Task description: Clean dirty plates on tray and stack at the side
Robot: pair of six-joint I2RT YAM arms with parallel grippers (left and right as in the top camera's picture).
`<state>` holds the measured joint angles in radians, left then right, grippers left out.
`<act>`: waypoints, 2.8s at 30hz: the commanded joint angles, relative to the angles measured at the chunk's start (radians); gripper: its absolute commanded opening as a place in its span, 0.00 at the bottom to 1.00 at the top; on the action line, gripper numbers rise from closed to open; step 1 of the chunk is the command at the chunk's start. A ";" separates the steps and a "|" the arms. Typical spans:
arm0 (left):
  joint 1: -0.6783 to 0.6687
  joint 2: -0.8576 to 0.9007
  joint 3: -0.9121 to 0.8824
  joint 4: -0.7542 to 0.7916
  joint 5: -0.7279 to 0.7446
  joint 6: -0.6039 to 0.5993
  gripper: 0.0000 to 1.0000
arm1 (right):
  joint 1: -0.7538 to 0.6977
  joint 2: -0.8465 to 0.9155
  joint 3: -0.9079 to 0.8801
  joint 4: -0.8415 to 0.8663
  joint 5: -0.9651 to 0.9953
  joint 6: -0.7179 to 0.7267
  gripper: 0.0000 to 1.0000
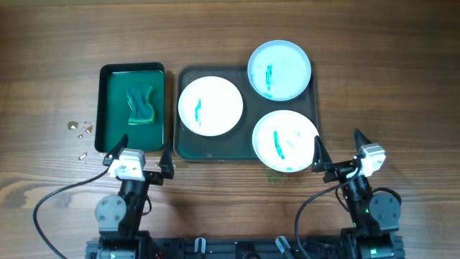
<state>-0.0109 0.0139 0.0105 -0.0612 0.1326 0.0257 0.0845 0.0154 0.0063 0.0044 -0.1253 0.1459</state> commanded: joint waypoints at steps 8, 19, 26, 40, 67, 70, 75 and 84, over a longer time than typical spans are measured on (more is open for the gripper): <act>0.006 -0.010 -0.005 -0.003 0.009 0.019 1.00 | 0.004 -0.010 -0.001 0.002 0.037 -0.025 1.00; 0.006 -0.010 -0.005 -0.004 -0.006 0.020 1.00 | 0.004 -0.005 -0.001 0.006 0.039 -0.024 1.00; 0.006 -0.010 -0.005 -0.004 -0.010 0.019 1.00 | 0.004 -0.005 -0.001 0.018 0.042 -0.016 1.00; 0.006 0.002 -0.005 -0.001 -0.001 0.020 1.00 | 0.004 -0.005 0.001 0.054 -0.012 -0.090 1.00; 0.007 0.506 0.632 -0.370 -0.002 -0.050 1.00 | 0.004 0.838 0.801 -0.360 -0.190 -0.203 1.00; 0.007 0.694 0.830 -0.514 -0.001 -0.101 1.00 | 0.004 0.994 0.986 -0.555 -0.190 -0.226 1.00; 0.007 1.013 1.181 -0.855 0.010 -0.117 1.00 | 0.004 1.234 1.267 -0.884 -0.194 -0.224 1.00; 0.007 1.348 1.336 -1.064 0.115 -0.117 1.00 | 0.004 1.413 1.359 -0.939 -0.335 0.003 1.00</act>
<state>-0.0109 1.2778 1.3334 -1.0821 0.1841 -0.0765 0.0845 1.3876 1.3418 -0.9520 -0.3901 0.0113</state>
